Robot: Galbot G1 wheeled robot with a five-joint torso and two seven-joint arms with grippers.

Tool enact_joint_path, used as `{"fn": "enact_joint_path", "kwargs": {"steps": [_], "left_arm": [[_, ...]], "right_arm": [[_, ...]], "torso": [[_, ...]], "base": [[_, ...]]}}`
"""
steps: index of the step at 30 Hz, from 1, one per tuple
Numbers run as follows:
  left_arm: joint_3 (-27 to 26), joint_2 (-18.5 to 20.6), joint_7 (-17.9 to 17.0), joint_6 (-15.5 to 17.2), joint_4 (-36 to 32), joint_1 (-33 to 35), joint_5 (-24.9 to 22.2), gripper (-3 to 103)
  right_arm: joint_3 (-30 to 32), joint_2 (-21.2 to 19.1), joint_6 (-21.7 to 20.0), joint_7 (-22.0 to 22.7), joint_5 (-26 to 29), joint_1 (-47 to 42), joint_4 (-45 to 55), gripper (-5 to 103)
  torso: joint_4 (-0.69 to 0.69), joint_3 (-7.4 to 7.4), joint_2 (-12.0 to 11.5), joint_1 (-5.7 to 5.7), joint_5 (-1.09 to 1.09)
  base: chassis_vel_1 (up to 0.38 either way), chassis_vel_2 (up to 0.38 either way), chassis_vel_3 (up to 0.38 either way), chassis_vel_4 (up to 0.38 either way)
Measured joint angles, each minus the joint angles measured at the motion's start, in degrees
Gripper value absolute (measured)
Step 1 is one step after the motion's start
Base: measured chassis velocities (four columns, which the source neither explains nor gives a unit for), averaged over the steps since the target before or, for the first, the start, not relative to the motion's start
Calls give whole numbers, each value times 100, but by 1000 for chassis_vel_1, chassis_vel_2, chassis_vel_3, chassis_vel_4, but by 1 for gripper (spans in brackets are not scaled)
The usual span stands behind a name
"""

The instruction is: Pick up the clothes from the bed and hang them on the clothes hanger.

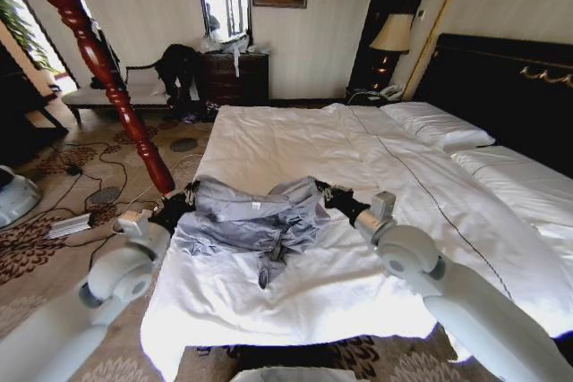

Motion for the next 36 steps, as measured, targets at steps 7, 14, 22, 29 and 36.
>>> {"fn": "enact_joint_path", "kwargs": {"steps": [7, 14, 22, 29, 36], "left_arm": [[126, 921, 35, 120, 399, -1443, -1004, 1], [433, 1192, -92, 351, 694, -2869, -1670, 1], [976, 996, -122, 333, 1396, -3023, -1863, 1], [2756, 79, -287, 354, 2364, -4701, -1601, 1], [4847, -1205, -183, 356, 4029, -7106, -1420, 0]], "right_arm": [[461, -988, 95, 79, 1138, 1099, -43, 0], [-49, -903, 112, 231, 1847, 2240, -302, 0], [-967, -82, 298, 476, 1920, 2999, -1262, 0], [-1322, 424, 370, 674, 1799, 3322, -2142, 0], [-2147, 1154, 412, 601, 1543, 4297, -3515, 0]], "torso": [[-2, 0, 0, 0, -3], [-3, 0, 0, 1, 6], [3, 0, 0, 1, 0], [-4, 1, 0, 1, 1], [2, 1, -1, 2, 2]], "base": [[0, 0, 0, 0], [0, 0, 0, 0], [0, 0, 0, 0], [0, 0, 0, 0], [0, 0, 0, 0]]}}
